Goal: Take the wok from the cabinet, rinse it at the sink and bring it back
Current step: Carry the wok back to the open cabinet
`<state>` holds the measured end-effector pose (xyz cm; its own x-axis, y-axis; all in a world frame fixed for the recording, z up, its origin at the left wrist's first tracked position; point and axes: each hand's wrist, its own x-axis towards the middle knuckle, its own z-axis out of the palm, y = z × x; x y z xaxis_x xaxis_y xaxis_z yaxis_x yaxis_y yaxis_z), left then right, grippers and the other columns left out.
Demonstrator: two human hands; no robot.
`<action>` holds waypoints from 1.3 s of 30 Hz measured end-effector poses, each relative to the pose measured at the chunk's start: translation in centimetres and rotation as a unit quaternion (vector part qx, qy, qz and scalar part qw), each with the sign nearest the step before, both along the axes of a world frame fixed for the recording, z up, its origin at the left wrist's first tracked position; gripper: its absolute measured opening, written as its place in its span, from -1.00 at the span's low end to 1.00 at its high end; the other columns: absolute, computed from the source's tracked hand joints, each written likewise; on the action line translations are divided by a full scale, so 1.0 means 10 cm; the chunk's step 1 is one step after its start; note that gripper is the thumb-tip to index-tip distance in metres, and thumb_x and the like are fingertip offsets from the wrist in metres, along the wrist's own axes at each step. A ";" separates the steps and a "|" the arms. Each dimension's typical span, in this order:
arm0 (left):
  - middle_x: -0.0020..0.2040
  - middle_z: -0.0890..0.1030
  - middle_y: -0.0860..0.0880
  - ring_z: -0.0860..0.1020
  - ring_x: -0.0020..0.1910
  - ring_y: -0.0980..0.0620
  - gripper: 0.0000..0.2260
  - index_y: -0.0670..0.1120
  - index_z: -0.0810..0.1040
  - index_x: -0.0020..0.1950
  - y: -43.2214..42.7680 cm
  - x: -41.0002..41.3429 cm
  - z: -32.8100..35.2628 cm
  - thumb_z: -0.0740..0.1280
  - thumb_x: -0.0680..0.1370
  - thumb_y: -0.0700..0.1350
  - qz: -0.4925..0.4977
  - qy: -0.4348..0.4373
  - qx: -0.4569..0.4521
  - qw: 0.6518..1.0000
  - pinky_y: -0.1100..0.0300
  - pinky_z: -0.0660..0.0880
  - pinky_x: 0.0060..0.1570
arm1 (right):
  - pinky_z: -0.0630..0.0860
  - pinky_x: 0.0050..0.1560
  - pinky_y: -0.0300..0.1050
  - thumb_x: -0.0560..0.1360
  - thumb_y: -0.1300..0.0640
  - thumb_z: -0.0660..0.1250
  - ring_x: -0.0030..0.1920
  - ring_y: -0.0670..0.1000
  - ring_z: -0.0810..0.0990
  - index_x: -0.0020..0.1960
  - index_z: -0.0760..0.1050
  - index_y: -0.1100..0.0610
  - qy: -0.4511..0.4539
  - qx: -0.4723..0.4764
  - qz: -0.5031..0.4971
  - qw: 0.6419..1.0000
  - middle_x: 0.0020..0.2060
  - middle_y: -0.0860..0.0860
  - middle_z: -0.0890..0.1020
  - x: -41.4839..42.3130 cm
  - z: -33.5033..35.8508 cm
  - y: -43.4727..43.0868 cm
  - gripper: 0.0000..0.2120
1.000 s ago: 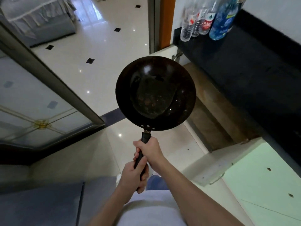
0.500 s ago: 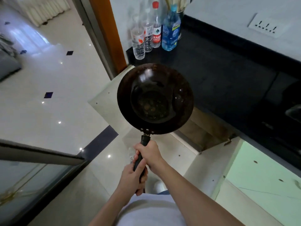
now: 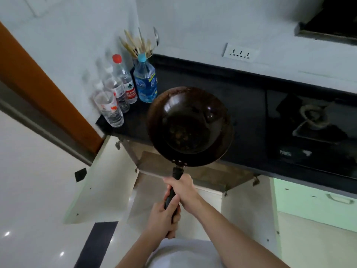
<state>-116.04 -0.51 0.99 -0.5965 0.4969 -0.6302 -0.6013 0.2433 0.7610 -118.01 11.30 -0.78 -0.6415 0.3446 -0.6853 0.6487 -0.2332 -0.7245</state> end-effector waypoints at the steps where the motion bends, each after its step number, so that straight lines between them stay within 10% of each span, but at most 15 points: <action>1: -0.48 0.35 -0.06 0.22 -0.60 0.05 -0.64 -0.19 0.43 -0.24 0.01 -0.12 -0.01 0.27 0.60 0.05 -0.012 0.002 -0.002 1.000 0.26 0.22 -0.62 | 0.66 -0.12 0.17 0.34 0.03 0.45 -0.37 0.15 0.66 -0.40 0.50 0.18 -0.002 -0.001 -0.019 1.000 -0.45 0.15 0.60 -0.08 0.02 0.01 -0.73; 39: -0.49 0.39 -0.03 0.24 -0.64 0.11 -0.63 -0.16 0.50 -0.25 1.60 -1.40 0.05 0.24 0.60 0.09 -0.073 -0.089 0.013 0.993 0.30 0.18 -0.65 | 0.59 -0.27 -0.03 0.51 0.23 0.38 -0.51 0.04 0.53 -0.43 0.45 0.21 -0.023 -0.097 -0.155 0.983 -0.53 0.10 0.53 -1.16 0.05 1.58 -0.65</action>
